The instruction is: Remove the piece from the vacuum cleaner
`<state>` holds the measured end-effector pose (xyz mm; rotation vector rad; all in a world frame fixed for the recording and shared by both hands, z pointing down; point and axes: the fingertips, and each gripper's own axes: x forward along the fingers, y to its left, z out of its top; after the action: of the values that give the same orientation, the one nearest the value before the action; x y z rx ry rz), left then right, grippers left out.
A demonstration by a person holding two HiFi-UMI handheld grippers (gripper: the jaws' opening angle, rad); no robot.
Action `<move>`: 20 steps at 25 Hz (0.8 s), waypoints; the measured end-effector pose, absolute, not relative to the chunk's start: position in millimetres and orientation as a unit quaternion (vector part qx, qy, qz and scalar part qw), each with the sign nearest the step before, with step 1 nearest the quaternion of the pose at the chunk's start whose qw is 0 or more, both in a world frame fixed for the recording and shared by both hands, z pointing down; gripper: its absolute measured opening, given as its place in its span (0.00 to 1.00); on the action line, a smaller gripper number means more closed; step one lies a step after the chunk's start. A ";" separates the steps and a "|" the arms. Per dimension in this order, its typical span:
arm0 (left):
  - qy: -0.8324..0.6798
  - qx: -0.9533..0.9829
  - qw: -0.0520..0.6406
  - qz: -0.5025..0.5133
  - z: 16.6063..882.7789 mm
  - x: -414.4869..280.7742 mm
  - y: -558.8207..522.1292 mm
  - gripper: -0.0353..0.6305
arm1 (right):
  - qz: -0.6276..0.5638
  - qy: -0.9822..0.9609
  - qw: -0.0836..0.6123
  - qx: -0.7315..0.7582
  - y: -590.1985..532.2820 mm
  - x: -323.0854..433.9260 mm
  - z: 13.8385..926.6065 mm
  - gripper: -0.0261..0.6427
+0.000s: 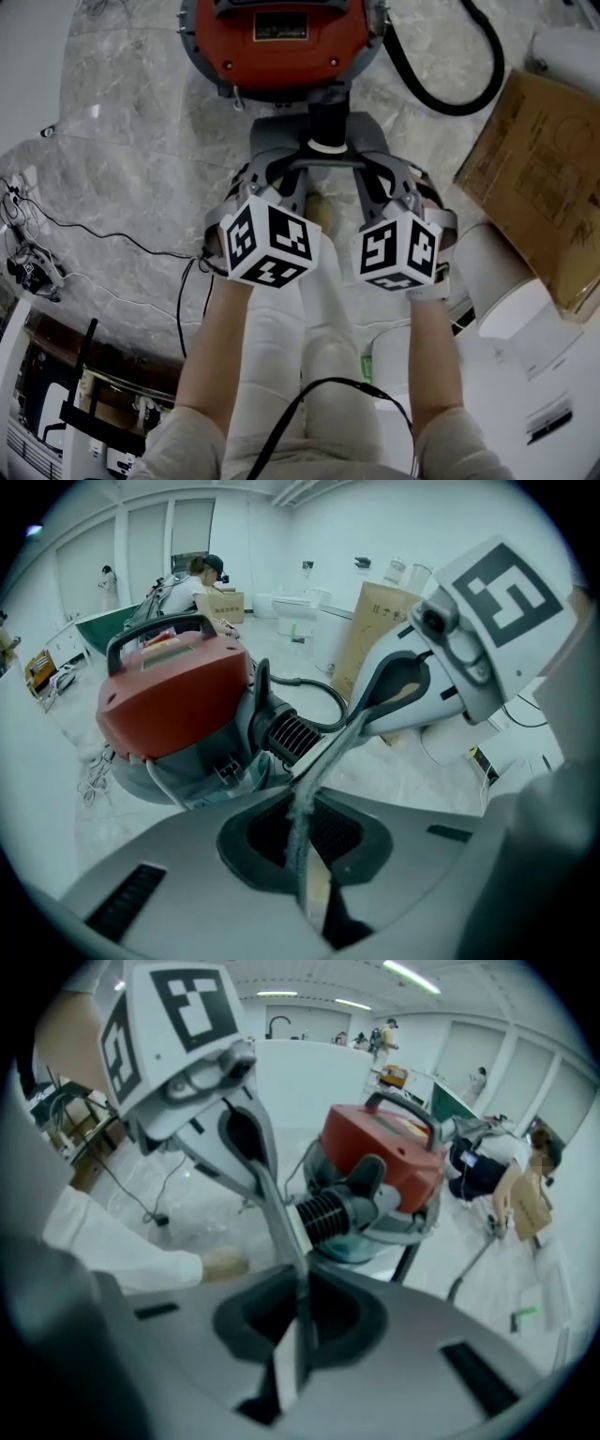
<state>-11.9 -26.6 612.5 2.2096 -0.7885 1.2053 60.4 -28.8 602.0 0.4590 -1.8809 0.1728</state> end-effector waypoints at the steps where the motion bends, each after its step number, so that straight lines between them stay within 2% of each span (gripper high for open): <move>1: -0.290 0.813 0.245 0.442 608.5 -10.3 -26.9 0.09 | 0.086 -0.799 0.561 0.198 -27.3 62.4 607.5 0.08; 7: -0.288 0.818 0.235 0.439 603.1 -2.6 -26.1 0.10 | 0.150 -0.800 0.540 0.216 -23.4 65.1 628.1 0.08; 13: -0.297 0.813 0.257 0.430 614.6 -6.9 -26.0 0.10 | 0.094 -0.794 0.565 0.202 -25.7 64.6 613.1 0.08; 20: -0.304 0.805 0.292 0.419 635.8 -13.5 -25.1 0.10 | 0.073 -0.798 0.563 0.202 -30.7 55.1 602.3 0.08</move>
<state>-13.5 -25.1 635.8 2.1442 -0.8094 1.1155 55.1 -30.7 602.3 0.4748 -1.8789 0.1722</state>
